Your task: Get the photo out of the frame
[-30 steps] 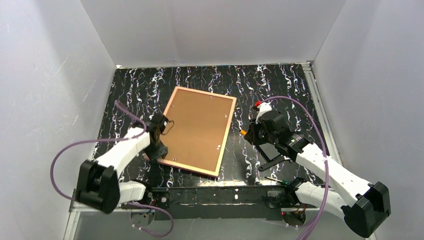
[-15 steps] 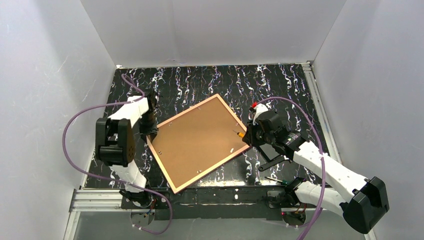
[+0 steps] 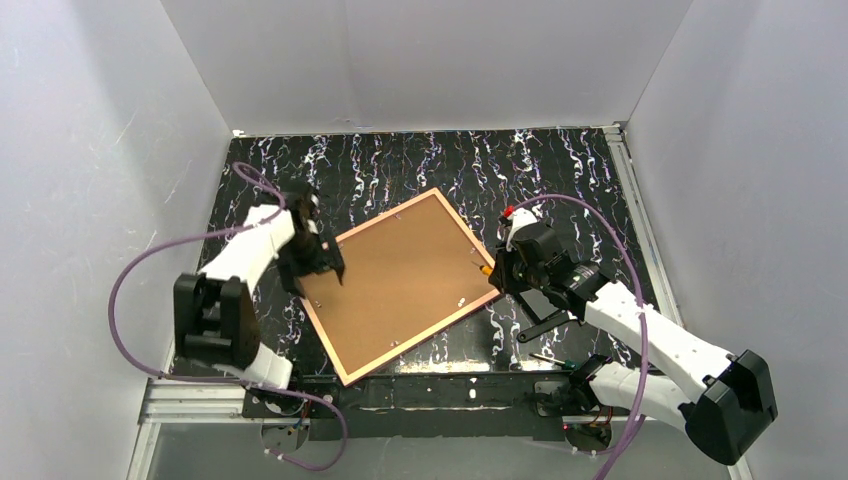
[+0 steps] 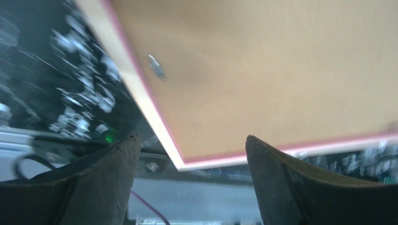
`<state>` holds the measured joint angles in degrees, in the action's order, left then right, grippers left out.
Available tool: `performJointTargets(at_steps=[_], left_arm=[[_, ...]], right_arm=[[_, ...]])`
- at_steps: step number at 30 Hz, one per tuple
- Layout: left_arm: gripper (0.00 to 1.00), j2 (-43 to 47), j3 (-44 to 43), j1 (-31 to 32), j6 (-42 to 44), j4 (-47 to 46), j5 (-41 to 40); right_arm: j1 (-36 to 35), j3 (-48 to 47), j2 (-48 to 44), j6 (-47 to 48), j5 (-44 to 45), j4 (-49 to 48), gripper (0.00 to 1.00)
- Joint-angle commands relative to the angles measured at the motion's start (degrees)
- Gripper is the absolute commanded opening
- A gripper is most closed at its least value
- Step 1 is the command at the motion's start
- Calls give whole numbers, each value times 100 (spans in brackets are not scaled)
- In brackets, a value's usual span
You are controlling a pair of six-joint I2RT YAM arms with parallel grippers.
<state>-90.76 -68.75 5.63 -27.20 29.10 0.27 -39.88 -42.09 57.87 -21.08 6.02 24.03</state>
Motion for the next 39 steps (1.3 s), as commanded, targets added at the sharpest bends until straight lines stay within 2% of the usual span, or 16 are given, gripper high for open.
performJointTargets(at_steps=[1,4,8,11,14,17,23,27,32,39], left_arm=[[81,1229,993,1297,-1275,611,1246],[80,1890,1345,2660,-1305,-134,1027],[80,2065,1636,4344,-106,-1293,186],[78,1660,1677,5148,957,-1833,-402],[74,1044,1594,5655,1897,-2375,-633],[67,515,1430,5943,2416,-2782,-783],[53,-142,1337,6138,2854,-3403,-771],[33,-362,1358,6178,2842,-3322,-870],[17,-138,1785,6178,2764,-2869,-1513],[10,695,2789,6103,2615,-2859,-1851]], right_arm=[[-21,-91,149,17,58,-228,1],[-21,-74,286,10,-50,-339,1],[-21,-72,234,-45,9,-319,1],[-18,-52,-100,-97,320,-199,1],[-16,33,-458,-86,494,-141,1],[-11,111,-715,-85,654,-39,1],[8,260,-1028,-182,772,163,1],[14,310,-1049,-187,782,159,1],[21,208,-759,-158,742,93,1],[102,-116,236,29,360,-248,1]])
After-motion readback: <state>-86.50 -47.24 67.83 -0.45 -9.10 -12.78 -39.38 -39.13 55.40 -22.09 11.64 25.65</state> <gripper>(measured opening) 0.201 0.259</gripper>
